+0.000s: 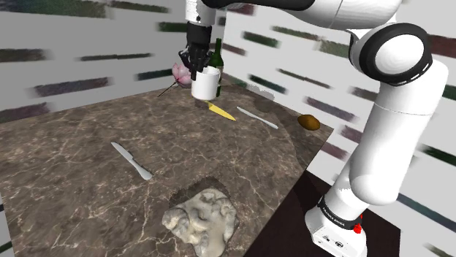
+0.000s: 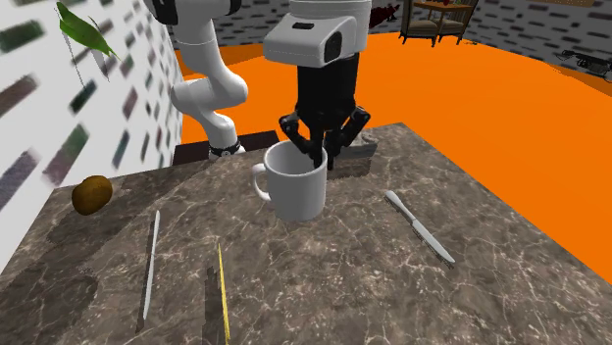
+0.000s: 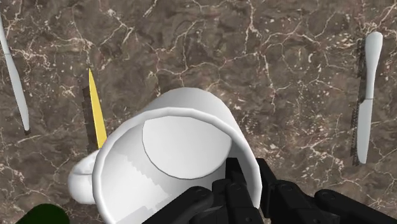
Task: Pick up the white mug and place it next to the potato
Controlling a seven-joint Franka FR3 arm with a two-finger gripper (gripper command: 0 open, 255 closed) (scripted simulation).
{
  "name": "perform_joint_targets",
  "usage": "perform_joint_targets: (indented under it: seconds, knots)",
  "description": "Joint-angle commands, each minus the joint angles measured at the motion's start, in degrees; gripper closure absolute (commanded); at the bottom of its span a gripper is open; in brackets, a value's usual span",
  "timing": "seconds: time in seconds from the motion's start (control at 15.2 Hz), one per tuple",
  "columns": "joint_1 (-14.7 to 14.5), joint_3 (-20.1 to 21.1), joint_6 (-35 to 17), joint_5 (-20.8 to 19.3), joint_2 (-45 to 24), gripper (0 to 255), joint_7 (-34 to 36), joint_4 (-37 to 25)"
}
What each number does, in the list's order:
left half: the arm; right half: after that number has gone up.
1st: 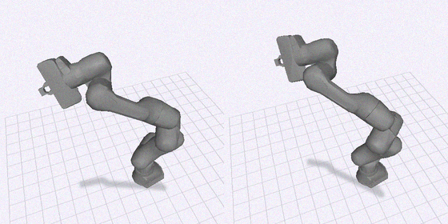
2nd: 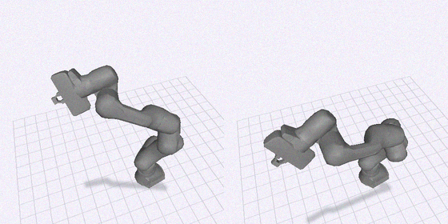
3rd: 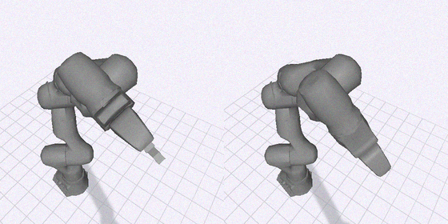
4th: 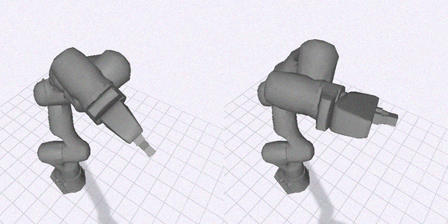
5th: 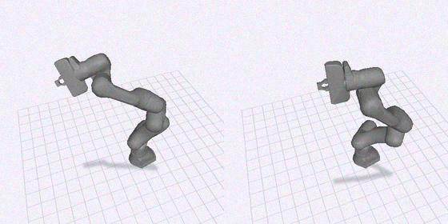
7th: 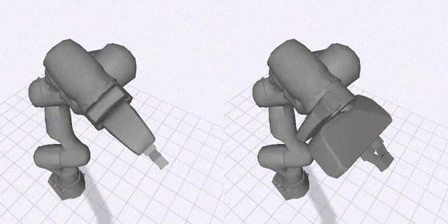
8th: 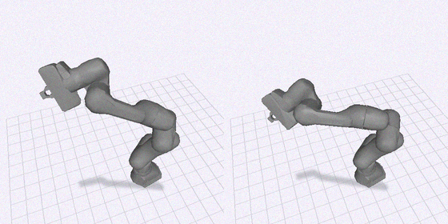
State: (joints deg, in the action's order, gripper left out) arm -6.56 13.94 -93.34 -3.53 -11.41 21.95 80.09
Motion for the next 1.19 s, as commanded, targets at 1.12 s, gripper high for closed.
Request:
perform_joint_targets:
  seconds: [1.12]
  knots:
    - [13.93, -12.24, -4.25, 3.93, 15.12, 255, -26.08, 18.90]
